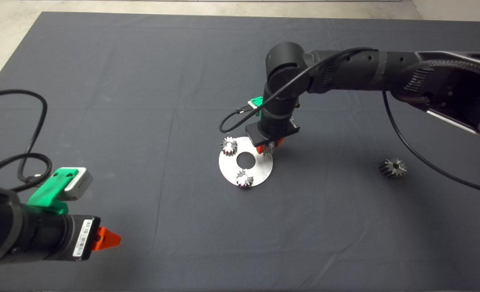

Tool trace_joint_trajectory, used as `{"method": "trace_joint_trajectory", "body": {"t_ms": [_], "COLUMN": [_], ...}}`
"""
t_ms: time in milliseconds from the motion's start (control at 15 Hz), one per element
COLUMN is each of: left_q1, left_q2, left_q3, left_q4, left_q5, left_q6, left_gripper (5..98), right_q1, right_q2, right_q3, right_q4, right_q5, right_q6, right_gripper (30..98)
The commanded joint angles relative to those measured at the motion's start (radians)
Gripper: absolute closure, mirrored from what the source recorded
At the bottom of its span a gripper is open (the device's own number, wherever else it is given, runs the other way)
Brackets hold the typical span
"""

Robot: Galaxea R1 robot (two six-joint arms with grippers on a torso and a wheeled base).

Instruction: Remove an incorrectly installed larger gear and replace it with the correct smaller gear

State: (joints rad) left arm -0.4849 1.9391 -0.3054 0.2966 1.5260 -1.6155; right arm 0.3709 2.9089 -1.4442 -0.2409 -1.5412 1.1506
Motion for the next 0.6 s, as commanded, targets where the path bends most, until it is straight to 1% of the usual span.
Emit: {"method": "trace_joint_trajectory", "body": {"t_ms": [0, 267, 533], "left_q1": [0.000, -0.001, -0.001], "left_q2": [-0.001, 0.001, 0.001], "left_q3": [0.005, 0.002, 0.002], "left_q4": [0.009, 0.009, 0.016], "left_q5": [0.042, 0.042, 0.042], "left_q6": [-0.003, -0.003, -0.003], "left_gripper": [24.2, 24.2, 24.2], "right_q1": [0.020, 0.020, 0.019], "right_q2": [-0.001, -0.001, 0.005], "right_q3": [0.007, 0.006, 0.004], "right_q4": [0.005, 0.002, 0.002], "right_q5": [-0.031, -0.031, -0.031], "right_q6": [0.000, -0.003, -0.005], "right_gripper": [92.2, 91.8, 89.2]}}
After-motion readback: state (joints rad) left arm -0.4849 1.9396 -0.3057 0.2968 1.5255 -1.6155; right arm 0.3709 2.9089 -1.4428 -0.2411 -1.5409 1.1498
